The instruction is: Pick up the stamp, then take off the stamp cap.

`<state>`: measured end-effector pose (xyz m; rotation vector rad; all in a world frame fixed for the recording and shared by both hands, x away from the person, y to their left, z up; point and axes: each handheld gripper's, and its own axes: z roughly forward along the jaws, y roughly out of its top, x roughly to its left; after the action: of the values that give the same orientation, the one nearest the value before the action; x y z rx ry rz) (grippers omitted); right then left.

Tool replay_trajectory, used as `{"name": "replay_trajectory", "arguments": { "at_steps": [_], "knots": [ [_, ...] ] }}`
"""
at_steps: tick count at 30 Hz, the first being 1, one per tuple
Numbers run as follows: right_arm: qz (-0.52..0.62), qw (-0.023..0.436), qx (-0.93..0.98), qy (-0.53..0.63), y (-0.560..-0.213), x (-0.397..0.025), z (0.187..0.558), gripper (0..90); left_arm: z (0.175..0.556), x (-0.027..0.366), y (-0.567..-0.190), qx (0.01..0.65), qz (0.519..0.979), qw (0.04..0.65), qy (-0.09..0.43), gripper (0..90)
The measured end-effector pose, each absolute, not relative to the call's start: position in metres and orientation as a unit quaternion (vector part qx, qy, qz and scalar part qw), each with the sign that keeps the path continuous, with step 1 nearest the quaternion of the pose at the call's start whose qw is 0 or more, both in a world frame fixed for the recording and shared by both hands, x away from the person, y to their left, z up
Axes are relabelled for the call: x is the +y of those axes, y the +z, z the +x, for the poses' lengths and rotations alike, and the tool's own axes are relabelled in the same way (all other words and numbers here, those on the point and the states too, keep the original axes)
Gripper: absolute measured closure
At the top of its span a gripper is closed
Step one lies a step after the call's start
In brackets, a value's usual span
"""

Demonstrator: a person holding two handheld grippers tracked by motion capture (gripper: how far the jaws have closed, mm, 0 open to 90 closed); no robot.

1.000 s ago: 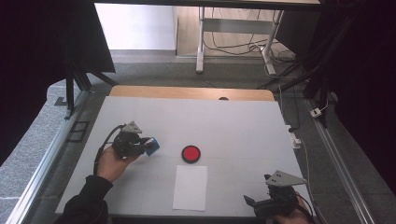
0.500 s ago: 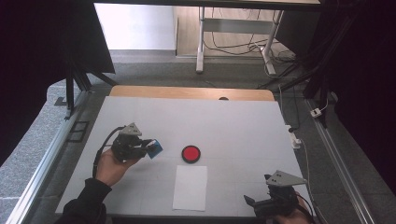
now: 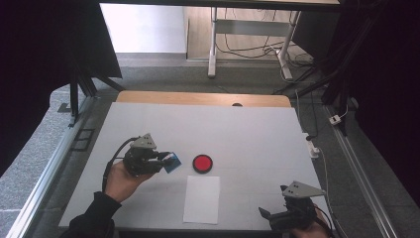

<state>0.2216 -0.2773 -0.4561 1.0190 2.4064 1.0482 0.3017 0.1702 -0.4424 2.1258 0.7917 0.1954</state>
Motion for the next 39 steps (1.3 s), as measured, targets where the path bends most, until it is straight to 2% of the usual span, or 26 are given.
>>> {"name": "replay_trajectory", "arguments": {
  "at_steps": [20, 39],
  "knots": [
    [0.357, 0.16, 0.843, 0.369, -0.456, -0.278, 0.222, 0.0, 0.281, 0.137, -0.432, 0.252, 0.86, 0.442, 0.039, 69.8],
    [0.358, 0.156, 0.84, 0.376, -0.454, -0.279, 0.223, 0.0, 0.278, 0.132, -0.43, 0.237, 0.859, 0.453, 0.03, 69.8]
  ]
}}
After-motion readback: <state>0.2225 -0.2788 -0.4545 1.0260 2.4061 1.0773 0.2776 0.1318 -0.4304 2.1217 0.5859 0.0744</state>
